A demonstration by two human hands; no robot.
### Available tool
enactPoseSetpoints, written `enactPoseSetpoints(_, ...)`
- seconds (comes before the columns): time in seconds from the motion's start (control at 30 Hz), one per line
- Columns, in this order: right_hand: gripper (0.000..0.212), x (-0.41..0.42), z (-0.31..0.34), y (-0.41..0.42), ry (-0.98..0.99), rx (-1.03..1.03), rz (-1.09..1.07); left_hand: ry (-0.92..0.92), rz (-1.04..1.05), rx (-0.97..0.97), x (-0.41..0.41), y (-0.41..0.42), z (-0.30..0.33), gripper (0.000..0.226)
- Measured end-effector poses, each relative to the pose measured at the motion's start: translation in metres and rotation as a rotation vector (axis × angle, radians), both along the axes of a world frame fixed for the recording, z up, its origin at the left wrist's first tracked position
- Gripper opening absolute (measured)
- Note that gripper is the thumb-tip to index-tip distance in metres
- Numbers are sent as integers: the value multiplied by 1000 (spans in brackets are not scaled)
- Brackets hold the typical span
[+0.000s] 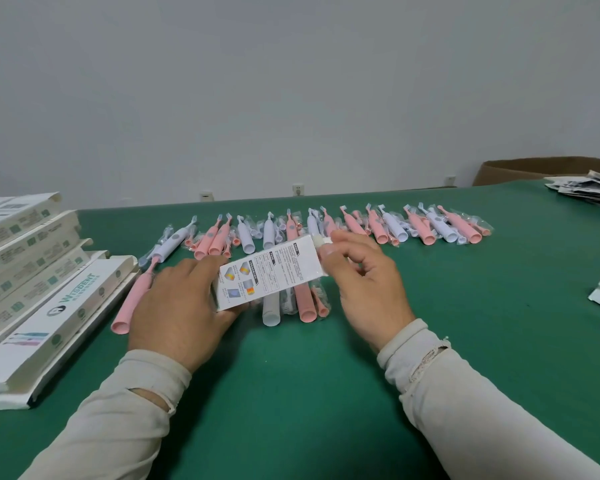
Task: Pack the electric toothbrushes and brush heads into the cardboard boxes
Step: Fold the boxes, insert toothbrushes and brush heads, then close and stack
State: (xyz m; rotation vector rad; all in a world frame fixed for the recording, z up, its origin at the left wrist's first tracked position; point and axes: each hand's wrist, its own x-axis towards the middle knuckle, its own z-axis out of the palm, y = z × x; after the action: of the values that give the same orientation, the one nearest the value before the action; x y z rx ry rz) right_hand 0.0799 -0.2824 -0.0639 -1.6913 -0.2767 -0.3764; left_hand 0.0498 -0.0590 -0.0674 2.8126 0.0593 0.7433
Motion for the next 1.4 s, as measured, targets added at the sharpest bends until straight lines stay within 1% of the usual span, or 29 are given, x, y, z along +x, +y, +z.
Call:
enactPoseSetpoints(0.03, 16, 0, -1, 1, 23, -23, 60, 2, -1, 3, 0, -1, 0, 58)
enactPoseSetpoints(0.13, 40, -1, -6, 2, 21, -197, 261, -1, -7, 41, -1, -3, -2, 60)
enactPoseSetpoints(0.17, 42, -1, -7, 2, 21, -231, 303, -3, -9, 54, 0, -2, -2, 60)
enactPoseSetpoints(0.2, 41, 0, -5, 2, 24, -224, 323, -2, -7, 60, 1, -1, -3, 60)
enactPoseSetpoints(0.23, 40, 1, -3, 0, 30, -172, 300, 1, -1, 59, 2, 1, -3, 60)
enactPoseSetpoints(0.27, 38, 4, -1, -3, 29, -77, 230, 0, 8, 49, 3, 3, -3, 60)
enactPoseSetpoints(0.33, 27, 16, 1, -16, 14, 136, -40, -16, 34, 18, 5, 6, -4, 58)
enactPoseSetpoints(0.37, 20, 25, 0, -25, 19, 173, -205, -26, 52, 9, 6, 7, -5, 58)
enactPoseSetpoints(0.4, 17, 34, -1, -33, 48, 128, -347, -34, 72, 5, 6, 8, -5, 57)
enactPoseSetpoints(0.43, 17, 44, -3, -39, 100, 33, -431, -43, 90, 2, 7, 9, -5, 56)
enactPoseSetpoints(0.47, 16, 54, -4, -42, 159, -68, -452, -52, 103, -2, 7, 10, -6, 54)
enactPoseSetpoints(0.6, 11, 92, -11, -30, 302, -529, -392, -69, 135, -1, 9, 15, -7, 55)
enactPoseSetpoints(0.63, 8, 99, -12, -25, 325, -628, -393, -68, 135, -1, 10, 15, -8, 55)
enactPoseSetpoints(0.7, 11, 110, -17, -17, 355, -784, -403, -64, 135, -3, 11, 16, -9, 54)
enactPoseSetpoints(0.77, 11, 114, -19, -13, 360, -901, -417, -62, 135, -1, 11, 15, -9, 54)
enactPoseSetpoints(0.83, 13, 113, -20, -14, 339, -971, -442, -74, 120, -14, 11, 15, -9, 53)
enactPoseSetpoints(0.9, 23, 107, -17, -18, 347, -1030, -425, -68, 115, -11, 12, 15, -9, 53)
enactPoseSetpoints(0.97, 45, 96, -13, -27, 386, -1037, -352, -47, 109, 1, 12, 15, -10, 56)
enactPoseSetpoints(1.0, 55, 88, -11, -32, 401, -992, -312, -35, 106, 4, 12, 14, -10, 57)
enactPoseSetpoints(1.03, 59, 79, -8, -37, 396, -887, -270, -24, 104, 2, 11, 13, -10, 59)
enactPoseSetpoints(1.07, 58, 68, -3, -41, 364, -707, -228, -16, 99, -3, 11, 12, -9, 59)
enactPoseSetpoints(1.17, 40, 37, 17, -41, 210, 40, -31, 6, 80, 4, 9, 9, -8, 60)
enactPoseSetpoints(1.2, 34, 29, 23, -38, 161, 225, 47, 14, 69, 3, 9, 7, -8, 61)
enactPoseSetpoints(1.23, 29, 22, 29, -33, 113, 353, 116, 14, 57, -4, 8, 6, -6, 61)
enactPoseSetpoints(1.3, 21, 13, 33, -21, 16, 461, 193, -9, 43, -9, 7, 0, -1, 58)
enactPoseSetpoints(1.37, 23, 6, 28, -11, -56, 469, 178, -57, 28, 16, 8, -7, 4, 52)
enactPoseSetpoints(1.4, 24, 5, 23, -8, -77, 439, 156, -75, 24, 33, 9, -9, 5, 50)
